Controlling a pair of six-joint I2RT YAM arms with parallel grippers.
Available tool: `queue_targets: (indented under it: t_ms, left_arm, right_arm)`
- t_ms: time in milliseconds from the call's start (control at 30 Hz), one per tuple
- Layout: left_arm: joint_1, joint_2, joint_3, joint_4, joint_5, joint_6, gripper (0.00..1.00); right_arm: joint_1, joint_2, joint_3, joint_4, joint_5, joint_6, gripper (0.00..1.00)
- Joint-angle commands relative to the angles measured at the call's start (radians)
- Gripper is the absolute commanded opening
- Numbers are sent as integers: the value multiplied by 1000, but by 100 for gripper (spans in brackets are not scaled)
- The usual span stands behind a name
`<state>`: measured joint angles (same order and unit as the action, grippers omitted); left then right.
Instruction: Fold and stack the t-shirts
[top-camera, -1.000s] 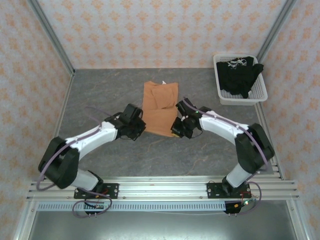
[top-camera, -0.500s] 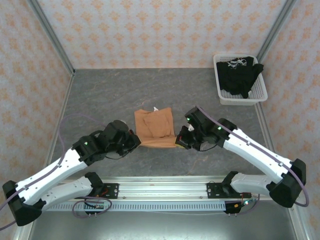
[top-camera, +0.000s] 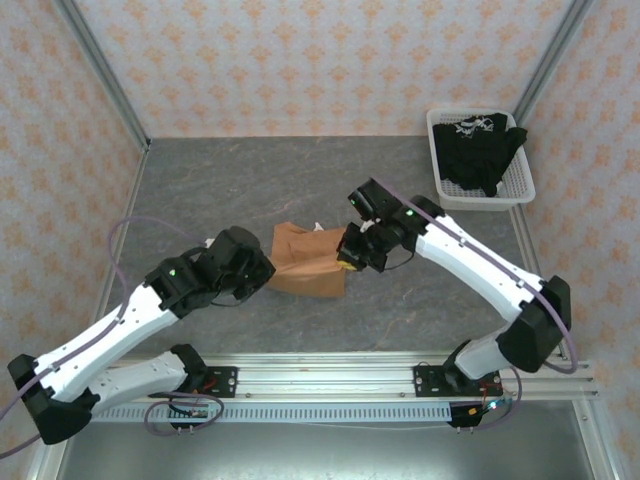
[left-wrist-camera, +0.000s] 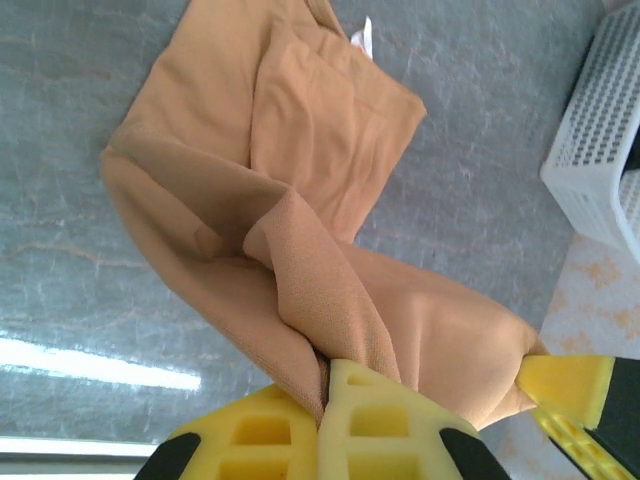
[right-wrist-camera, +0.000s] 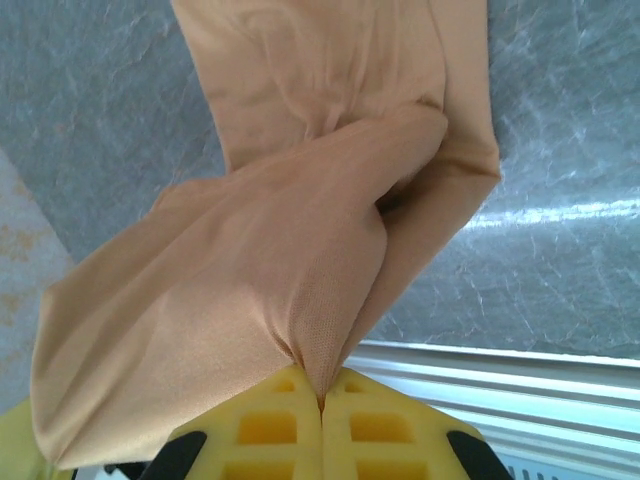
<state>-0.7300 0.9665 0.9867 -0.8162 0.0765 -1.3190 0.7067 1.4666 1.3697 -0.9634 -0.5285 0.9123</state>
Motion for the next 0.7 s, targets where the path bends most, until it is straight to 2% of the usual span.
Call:
queue_targets:
  t_ms: [0,167,300,433,500,533,600,667]
  left_arm:
    - [70,58,39,-4,-24,16,0]
    - [212,247,129,57,72,111,0]
    - [294,487,263,96,164,200,0]
    - [352,719,419,55,179,263,1]
    - [382,811,474,57,181,278,11]
    - [397,854,501,58,182,281,19]
    - [417,920,552,63,190,285,28]
    - [423,937,601,45,168,292,42]
  right_arm:
    - [-53,57,63,-90,16,8,0]
    - [-142,149,107,-70,-3,-14,0]
    - [-205,266,148,-58,-13,-39,0]
    - [-271,399,187,9,-32,-42,2]
    - [-295,482,256,13,-15,-57,11]
    - [-306,524,298,29,-7,-70,20]
    - [-320,587,377,66,4,-105,36]
    - [-325,641,482,42,28,-156,46]
